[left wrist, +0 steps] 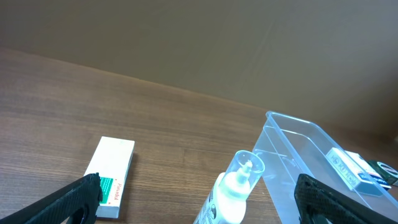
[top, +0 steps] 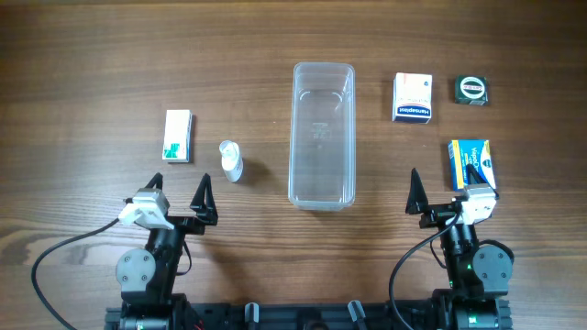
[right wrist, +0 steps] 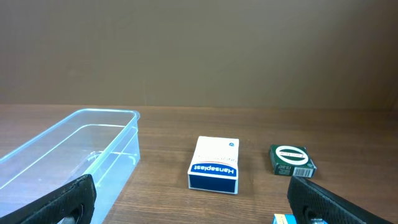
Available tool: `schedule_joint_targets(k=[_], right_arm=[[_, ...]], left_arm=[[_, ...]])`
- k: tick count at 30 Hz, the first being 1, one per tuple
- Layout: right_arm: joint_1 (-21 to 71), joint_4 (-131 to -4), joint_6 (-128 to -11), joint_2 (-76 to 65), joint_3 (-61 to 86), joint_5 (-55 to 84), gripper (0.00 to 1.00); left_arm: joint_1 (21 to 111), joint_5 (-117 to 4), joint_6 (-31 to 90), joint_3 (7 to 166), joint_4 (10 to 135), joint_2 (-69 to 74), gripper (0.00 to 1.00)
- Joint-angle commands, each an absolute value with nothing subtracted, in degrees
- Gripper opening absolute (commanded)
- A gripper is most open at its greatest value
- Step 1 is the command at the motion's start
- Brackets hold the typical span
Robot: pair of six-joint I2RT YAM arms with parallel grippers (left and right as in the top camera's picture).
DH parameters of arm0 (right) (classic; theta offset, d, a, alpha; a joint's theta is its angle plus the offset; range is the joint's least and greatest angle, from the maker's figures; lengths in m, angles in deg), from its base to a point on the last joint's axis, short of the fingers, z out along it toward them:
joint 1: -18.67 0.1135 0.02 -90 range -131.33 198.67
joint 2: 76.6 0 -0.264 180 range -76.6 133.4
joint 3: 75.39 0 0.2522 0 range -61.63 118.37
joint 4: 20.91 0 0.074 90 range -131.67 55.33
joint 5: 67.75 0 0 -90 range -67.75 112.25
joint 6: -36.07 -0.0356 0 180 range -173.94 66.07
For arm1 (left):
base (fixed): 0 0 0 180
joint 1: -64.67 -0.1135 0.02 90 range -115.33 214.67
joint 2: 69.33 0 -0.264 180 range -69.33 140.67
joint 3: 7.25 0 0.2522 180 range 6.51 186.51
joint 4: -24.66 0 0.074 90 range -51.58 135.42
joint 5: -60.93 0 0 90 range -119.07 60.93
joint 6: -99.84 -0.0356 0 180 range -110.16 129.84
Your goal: Pack container
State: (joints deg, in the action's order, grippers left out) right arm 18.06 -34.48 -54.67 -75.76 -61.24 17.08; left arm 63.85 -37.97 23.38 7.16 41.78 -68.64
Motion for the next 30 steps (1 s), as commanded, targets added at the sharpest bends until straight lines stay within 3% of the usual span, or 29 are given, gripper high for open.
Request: schedule_joint_targets(k=[1, 18, 23, 27, 30], right_arm=[[17.7, -34.3, -54.1, -76.0, -61.3, 16.0, 1.0], [17.7, -32.7, -52.0, -76.0, -61.3, 18.1, 1.0], [17.7, -31.7, -59.1, -76.0, -61.3, 15.5, 1.0], [17.7, -18.9, -67.5, -76.0, -61.3, 10.5, 1.0], [17.7, -9.3, -67.4, -76.0, -61.3, 7.0, 1.0]], left_arm=[[63.5, -38.5, 22.0, 6.8, 41.9, -68.9, 1.0], [63.5, -38.5, 22.0, 6.8, 41.9, -68.9, 1.0], [63.5, -38.5, 22.0, 6.8, 41.9, -68.9, 1.0], [63.5, -38.5, 22.0, 6.8, 41.9, -68.9, 1.0], [63.5, -38.5, 22.0, 6.8, 41.9, -68.9, 1.0]])
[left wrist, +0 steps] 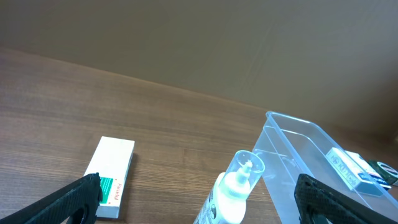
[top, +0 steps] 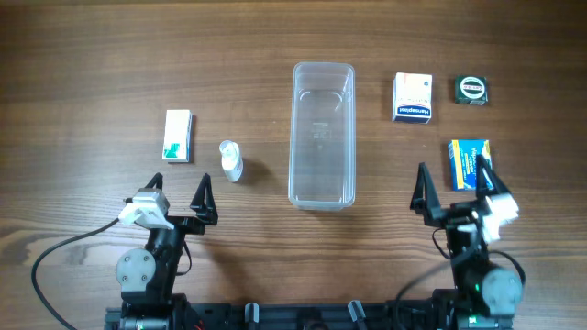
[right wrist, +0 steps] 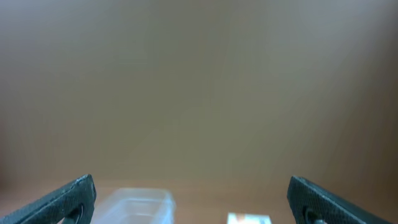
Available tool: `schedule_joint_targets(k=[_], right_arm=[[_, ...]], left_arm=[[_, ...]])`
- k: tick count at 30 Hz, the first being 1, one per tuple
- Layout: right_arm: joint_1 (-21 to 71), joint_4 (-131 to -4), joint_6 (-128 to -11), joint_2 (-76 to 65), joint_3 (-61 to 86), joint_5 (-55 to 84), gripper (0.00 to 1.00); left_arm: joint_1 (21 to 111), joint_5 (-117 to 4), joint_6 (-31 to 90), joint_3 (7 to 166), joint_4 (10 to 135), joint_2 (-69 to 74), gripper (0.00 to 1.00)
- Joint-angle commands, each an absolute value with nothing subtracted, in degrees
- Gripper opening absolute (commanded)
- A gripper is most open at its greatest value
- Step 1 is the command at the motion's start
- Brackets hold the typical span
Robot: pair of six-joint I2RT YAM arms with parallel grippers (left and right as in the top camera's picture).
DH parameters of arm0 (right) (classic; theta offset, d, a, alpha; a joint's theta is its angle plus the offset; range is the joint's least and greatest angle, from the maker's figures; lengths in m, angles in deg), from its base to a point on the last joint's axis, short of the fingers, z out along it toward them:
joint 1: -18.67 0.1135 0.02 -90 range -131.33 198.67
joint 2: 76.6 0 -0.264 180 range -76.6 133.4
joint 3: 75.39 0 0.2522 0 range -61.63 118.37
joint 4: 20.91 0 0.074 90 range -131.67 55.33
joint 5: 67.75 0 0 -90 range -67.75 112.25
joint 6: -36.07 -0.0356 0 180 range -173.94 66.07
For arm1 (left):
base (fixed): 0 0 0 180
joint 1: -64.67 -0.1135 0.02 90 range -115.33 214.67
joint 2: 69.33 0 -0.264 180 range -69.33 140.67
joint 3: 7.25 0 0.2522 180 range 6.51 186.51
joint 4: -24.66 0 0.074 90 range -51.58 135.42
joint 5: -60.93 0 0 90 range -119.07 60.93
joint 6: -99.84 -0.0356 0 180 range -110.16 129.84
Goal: Pack container
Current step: 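Reach the right gripper to the white Hansaplast box and grasp it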
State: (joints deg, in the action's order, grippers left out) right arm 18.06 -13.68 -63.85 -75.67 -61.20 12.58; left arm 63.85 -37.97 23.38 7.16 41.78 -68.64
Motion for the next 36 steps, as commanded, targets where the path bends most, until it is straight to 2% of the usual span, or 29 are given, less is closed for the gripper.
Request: schedule_joint_targets(k=[1, 7, 15, 16, 20, 22, 23, 26, 31, 36], right_arm=[[17.7, -7.5, -67.4, -76.0, -61.1, 6.4, 1.0], [17.7, -6.0, -59.8, -69.9, -53.2, 3.9, 1.0], [17.7, -22.0, -48.7, -36.9, -27.1, 3.9, 1.0], [17.7, -25.6, -47.7, -32.4, -22.6, 3.9, 1.0], [17.7, -54.8, -43.0, -10.0, 4.0, 4.6, 1.0], [17.7, -70.2, -44.0, 1.0, 16.6, 4.1, 1.0], [17.7, -74.0, -44.3, 5.1, 20.2, 4.1, 1.0], [17.7, -76.2, -47.1, 14.4, 23.7, 4.1, 1.0], [17.7, -71.9, -53.2, 26.5, 23.5, 5.2, 1.0], [17.7, -73.3, -56.5, 31.3, 23.5, 9.8, 1.0]], left_arm=[[63.5, -38.5, 22.0, 6.8, 41.9, -68.9, 1.0], [63.5, -38.5, 22.0, 6.8, 41.9, -68.9, 1.0], [63.5, -38.5, 22.0, 6.8, 41.9, -68.9, 1.0], [63.5, -38.5, 22.0, 6.8, 41.9, -68.9, 1.0], [63.5, -38.5, 22.0, 6.8, 41.9, -68.9, 1.0], [63.5, -38.5, 22.0, 6.8, 41.9, -68.9, 1.0], [63.5, -38.5, 22.0, 6.8, 41.9, -68.9, 1.0], [63.5, -38.5, 22.0, 6.8, 41.9, -68.9, 1.0], [63.5, -38.5, 22.0, 6.8, 41.9, -68.9, 1.0], [63.5, -38.5, 22.0, 6.8, 41.9, -68.9, 1.0]])
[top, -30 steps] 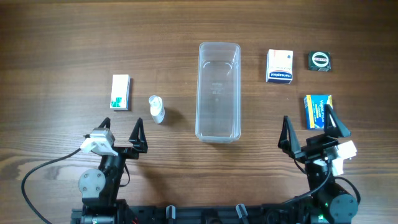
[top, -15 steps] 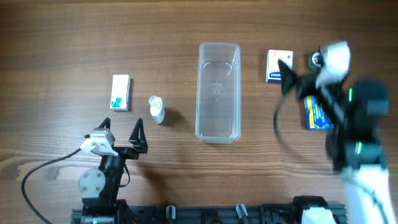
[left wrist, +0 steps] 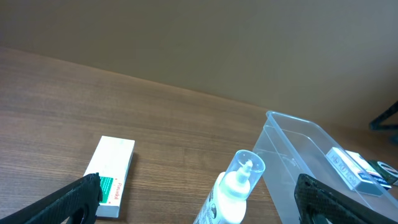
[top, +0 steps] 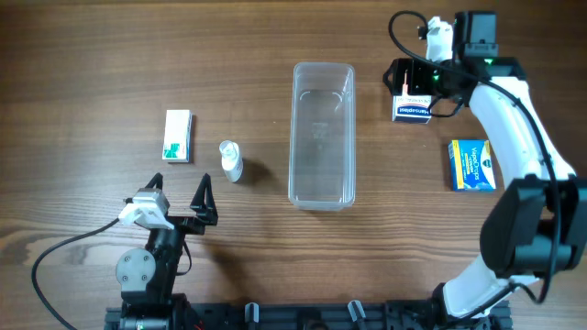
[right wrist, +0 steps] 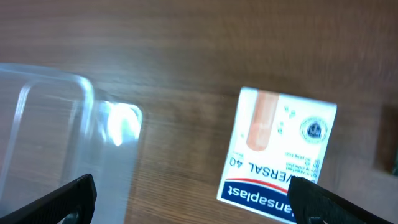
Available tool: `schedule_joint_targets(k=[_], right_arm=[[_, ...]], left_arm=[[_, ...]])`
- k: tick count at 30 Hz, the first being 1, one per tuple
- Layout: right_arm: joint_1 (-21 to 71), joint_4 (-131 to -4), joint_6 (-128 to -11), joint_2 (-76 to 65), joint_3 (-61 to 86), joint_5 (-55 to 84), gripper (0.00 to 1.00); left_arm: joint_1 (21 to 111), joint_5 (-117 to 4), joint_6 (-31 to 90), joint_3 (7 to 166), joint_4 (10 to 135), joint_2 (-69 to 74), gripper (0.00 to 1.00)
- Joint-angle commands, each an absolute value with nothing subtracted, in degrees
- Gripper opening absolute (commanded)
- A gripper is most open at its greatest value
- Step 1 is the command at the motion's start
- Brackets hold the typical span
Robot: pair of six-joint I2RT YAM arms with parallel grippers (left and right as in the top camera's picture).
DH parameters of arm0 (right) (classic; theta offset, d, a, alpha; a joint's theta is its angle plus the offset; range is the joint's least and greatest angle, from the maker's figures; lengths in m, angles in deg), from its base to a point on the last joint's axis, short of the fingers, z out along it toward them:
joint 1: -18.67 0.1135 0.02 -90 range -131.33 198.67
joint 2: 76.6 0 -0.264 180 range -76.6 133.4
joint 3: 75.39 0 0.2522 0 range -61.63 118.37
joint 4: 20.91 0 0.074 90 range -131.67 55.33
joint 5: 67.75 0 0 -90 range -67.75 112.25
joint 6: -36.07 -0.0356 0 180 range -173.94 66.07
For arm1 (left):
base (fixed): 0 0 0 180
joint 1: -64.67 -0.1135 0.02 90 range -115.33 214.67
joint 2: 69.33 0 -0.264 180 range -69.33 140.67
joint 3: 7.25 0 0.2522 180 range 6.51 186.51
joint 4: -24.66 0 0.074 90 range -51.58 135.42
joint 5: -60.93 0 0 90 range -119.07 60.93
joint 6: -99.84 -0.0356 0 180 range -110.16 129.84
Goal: Pack container
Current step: 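Reach the right gripper to the white Hansaplast box and grasp it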
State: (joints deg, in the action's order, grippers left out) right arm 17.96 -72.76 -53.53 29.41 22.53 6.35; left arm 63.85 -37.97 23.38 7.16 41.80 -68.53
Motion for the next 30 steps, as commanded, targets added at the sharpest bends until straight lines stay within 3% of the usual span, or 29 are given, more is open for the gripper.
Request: schedule_joint_targets(k=[1, 11, 18, 30], right_arm=[[17.7, -73.5, -56.6, 31.8, 23.5, 11.6, 1.0], [17.7, -71.6, -56.9, 33.7, 23.0, 15.4, 1.0], [18.7, -73.0, -60.1, 39.1, 23.0, 25.5, 1.0], [19.9, -70.9, -60.0, 43.6, 23.0, 25.5, 1.0]], left_arm=[[63.5, -38.5, 22.0, 6.8, 41.9, -68.9, 1.0], [63.5, -38.5, 22.0, 6.8, 41.9, -68.9, 1.0], [63.5, -38.5, 22.0, 6.8, 41.9, -68.9, 1.0], [63.5, -38.5, 22.0, 6.8, 41.9, -68.9, 1.0]])
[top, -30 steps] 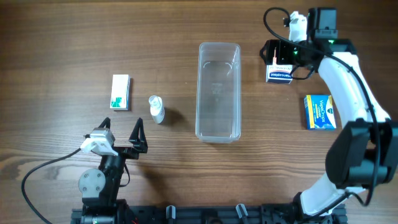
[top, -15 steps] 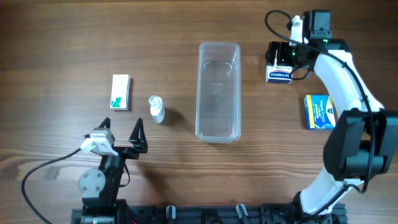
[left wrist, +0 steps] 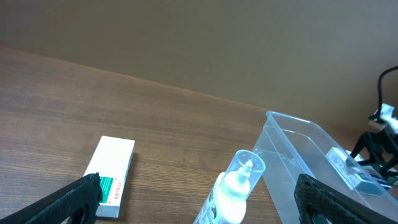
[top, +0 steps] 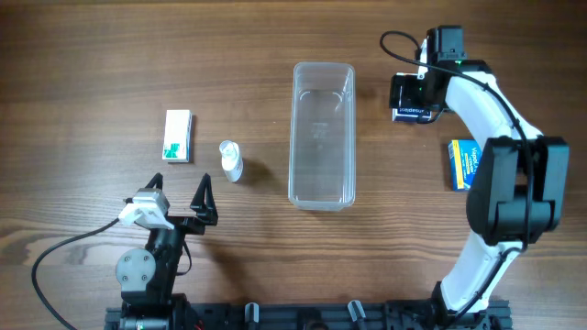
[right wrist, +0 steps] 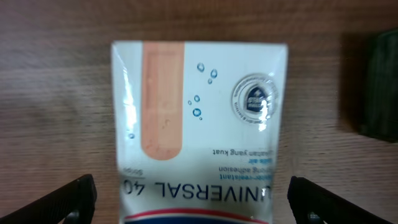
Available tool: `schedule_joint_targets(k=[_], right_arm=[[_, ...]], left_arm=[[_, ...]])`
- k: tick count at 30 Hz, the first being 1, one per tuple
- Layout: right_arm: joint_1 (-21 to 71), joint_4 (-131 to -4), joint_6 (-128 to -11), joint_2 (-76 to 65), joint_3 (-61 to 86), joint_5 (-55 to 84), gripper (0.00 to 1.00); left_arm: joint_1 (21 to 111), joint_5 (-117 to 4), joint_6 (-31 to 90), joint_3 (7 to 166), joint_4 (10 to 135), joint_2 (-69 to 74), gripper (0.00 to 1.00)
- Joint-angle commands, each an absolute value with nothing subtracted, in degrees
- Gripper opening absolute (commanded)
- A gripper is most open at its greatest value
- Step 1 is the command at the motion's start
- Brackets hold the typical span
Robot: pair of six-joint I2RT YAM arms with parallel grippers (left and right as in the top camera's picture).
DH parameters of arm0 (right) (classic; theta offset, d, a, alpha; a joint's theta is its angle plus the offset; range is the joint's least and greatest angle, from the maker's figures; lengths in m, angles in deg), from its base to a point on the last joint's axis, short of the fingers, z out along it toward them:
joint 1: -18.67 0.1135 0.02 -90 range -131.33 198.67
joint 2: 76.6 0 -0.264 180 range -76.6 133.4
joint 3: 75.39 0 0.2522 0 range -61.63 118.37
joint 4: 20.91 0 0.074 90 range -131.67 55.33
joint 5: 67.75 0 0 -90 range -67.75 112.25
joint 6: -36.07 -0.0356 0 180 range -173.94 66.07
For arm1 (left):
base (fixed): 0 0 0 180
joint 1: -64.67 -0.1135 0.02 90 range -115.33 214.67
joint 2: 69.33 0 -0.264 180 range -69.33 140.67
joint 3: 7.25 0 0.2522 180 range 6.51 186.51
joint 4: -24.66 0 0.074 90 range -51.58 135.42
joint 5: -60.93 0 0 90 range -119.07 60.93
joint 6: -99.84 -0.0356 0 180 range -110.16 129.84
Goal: Pack container
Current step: 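Reach the right gripper to the white Hansaplast box and grasp it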
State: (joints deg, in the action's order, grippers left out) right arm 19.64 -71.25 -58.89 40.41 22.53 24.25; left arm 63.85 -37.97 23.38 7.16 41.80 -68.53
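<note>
The clear plastic container (top: 322, 135) stands empty at the table's middle. Right of it lies a white and blue plaster box (right wrist: 199, 124), of which only the near edge (top: 413, 114) shows in the overhead view. My right gripper (top: 411, 92) hangs open close over that box, one finger on each side of it (right wrist: 193, 202). A white pump bottle (top: 231, 160) and a white and green box (top: 177, 136) lie left of the container. My left gripper (top: 174, 206) rests open at the near edge, with the bottle (left wrist: 233, 190) ahead of it.
A blue and yellow box (top: 461, 163) lies at the right, partly under my right arm. A dark green box (right wrist: 380, 87) sits just right of the plaster box. The container's far wall (left wrist: 311, 146) shows in the left wrist view.
My right gripper has come down and moved right, from over the gap between container and plaster box to close over the box, which now fills its view. The left arm is still.
Both arms rested open at the near edge. Then the right wrist had tilted up, still near the edge. A second ago the right arm was stretched to the far right over the plaster box. Now it is low over it. No object has moved.
</note>
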Motion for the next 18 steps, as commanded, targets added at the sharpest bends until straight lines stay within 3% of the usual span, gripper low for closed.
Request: schedule_joint_targets(k=[1, 11, 13, 15, 18], right_arm=[[19.9, -70.8, -59.9, 44.0, 23.0, 25.5, 1.0], [19.9, -69.6, -60.0, 45.8, 23.0, 27.0, 1.0], [19.9, -69.6, -60.0, 45.8, 23.0, 27.0, 0.93], [19.9, -69.7, -60.1, 45.8, 23.0, 26.9, 0.79], [20.0, -69.7, -60.2, 45.7, 23.3, 26.7, 0.75]], left_arm=[[63.5, -38.5, 22.0, 6.8, 41.9, -68.9, 1.0], [63.5, -38.5, 22.0, 6.8, 41.9, -68.9, 1.0], [63.5, -38.5, 22.0, 6.8, 41.9, -68.9, 1.0], [63.5, -38.5, 22.0, 6.8, 41.9, -68.9, 1.0], [63.5, -38.5, 22.0, 6.8, 41.9, -68.9, 1.0]])
